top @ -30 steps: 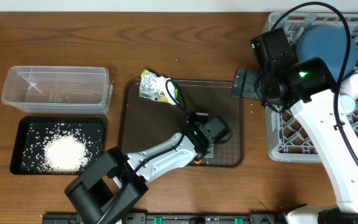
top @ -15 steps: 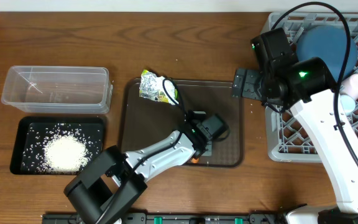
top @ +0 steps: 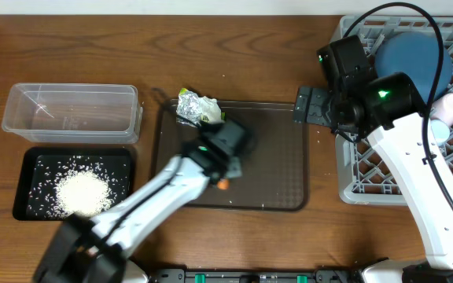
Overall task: Sort waste into correct bins and load items into the dishwasher rack
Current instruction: 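Grasp the orange carrot with the left gripper and lift, then carry the carrot left and release it onto the rice tray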
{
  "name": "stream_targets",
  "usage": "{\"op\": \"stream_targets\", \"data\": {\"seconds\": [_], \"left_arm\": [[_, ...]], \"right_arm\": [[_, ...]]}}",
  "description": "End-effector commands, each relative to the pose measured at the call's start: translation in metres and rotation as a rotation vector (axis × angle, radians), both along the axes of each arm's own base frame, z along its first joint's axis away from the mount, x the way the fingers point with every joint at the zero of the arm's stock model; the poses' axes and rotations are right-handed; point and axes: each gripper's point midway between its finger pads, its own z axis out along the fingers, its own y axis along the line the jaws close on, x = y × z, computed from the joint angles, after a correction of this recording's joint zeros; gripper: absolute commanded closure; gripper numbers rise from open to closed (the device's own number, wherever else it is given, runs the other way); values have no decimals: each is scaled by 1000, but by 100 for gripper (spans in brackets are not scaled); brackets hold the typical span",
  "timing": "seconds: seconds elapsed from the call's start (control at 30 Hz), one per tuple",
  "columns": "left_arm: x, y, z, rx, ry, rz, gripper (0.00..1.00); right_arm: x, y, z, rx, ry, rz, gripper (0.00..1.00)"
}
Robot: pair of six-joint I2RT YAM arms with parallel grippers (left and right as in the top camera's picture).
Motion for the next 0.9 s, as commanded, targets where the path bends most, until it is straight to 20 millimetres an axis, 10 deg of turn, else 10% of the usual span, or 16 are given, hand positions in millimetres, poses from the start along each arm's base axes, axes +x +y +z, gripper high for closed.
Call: {"op": "stream_targets", "data": {"seconds": [0.0,0.53,0.87], "left_arm": [[10,37,26,-8,-49,107,74],[-12,259,63,34,-52,838,73],[-27,333,50,42,-49,1109,70]], "right_arm": [[1,-3,-4,-13,7,-20,1],[1,-3,-4,-13,7,-20,1],[1,-3,-4,-13,7,-20,1]]}}
